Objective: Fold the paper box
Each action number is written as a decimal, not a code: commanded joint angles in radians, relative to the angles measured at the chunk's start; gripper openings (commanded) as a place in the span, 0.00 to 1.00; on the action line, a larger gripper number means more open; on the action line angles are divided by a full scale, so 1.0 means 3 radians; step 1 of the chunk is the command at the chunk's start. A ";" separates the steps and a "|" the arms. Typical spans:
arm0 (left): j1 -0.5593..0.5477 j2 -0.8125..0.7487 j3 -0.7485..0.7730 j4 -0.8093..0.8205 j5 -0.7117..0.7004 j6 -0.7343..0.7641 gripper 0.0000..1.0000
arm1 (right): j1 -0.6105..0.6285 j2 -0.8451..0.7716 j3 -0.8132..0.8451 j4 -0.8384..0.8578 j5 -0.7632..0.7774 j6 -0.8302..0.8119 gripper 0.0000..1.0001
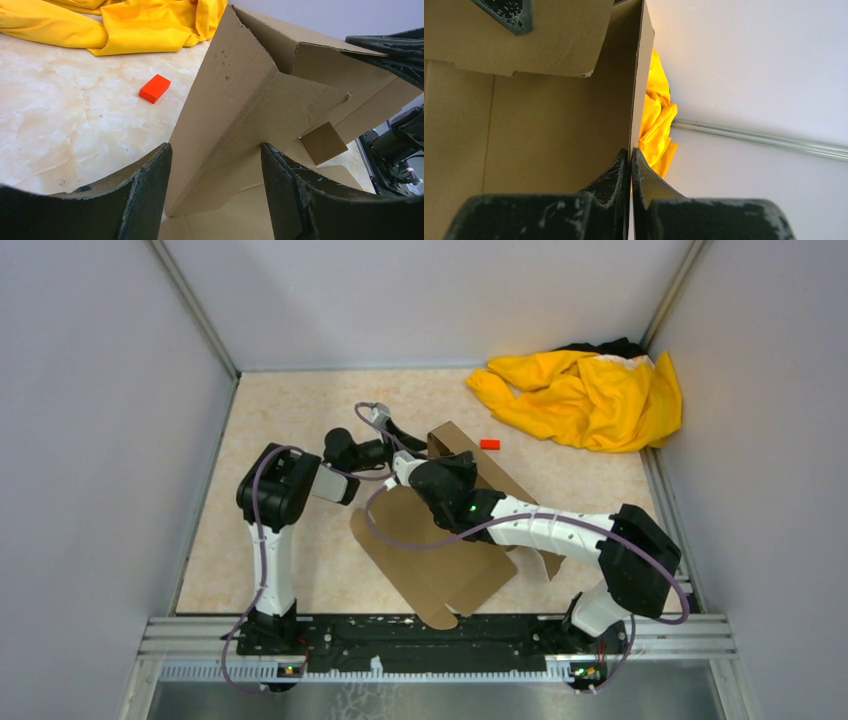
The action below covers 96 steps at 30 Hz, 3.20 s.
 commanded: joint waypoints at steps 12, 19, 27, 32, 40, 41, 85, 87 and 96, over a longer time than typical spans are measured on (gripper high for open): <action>-0.0009 0.0040 -0.0032 0.0207 0.0050 0.0013 0.74 | -0.0026 0.0012 0.0174 -0.0258 -0.0287 0.0217 0.00; 0.0079 0.0062 0.0052 0.0318 0.0309 -0.0152 0.75 | -0.0023 0.0045 0.0195 -0.0365 -0.0273 0.0210 0.00; 0.0156 0.0163 0.0082 0.0654 0.0462 -0.0437 0.75 | -0.0003 0.0148 0.0222 -0.0402 -0.0104 0.0148 0.00; 0.0174 0.0189 0.0083 0.0748 0.0491 -0.0505 0.75 | 0.0014 0.0260 0.0252 -0.0332 0.0108 0.0076 0.00; 0.0176 0.0203 0.0154 0.0793 0.0532 -0.0561 0.75 | 0.0083 0.0383 0.0281 -0.0285 0.0229 0.0005 0.00; 0.0176 0.0210 0.0169 0.0794 0.0540 -0.0572 0.75 | 0.0097 0.0388 0.0283 -0.0282 0.0234 0.0003 0.00; 0.0340 0.0364 0.0427 0.1013 0.0512 -0.0828 0.76 | 0.0199 0.0423 0.0392 -0.0321 0.0193 0.0074 0.00; 0.0294 0.0366 0.0450 0.0983 0.0516 -0.0798 0.76 | 0.0208 0.0427 0.0398 -0.0317 0.0189 0.0074 0.00; 0.0124 0.0268 0.0391 0.0769 0.0460 -0.0562 0.76 | 0.0214 0.0439 0.0408 -0.0335 0.0195 0.0094 0.00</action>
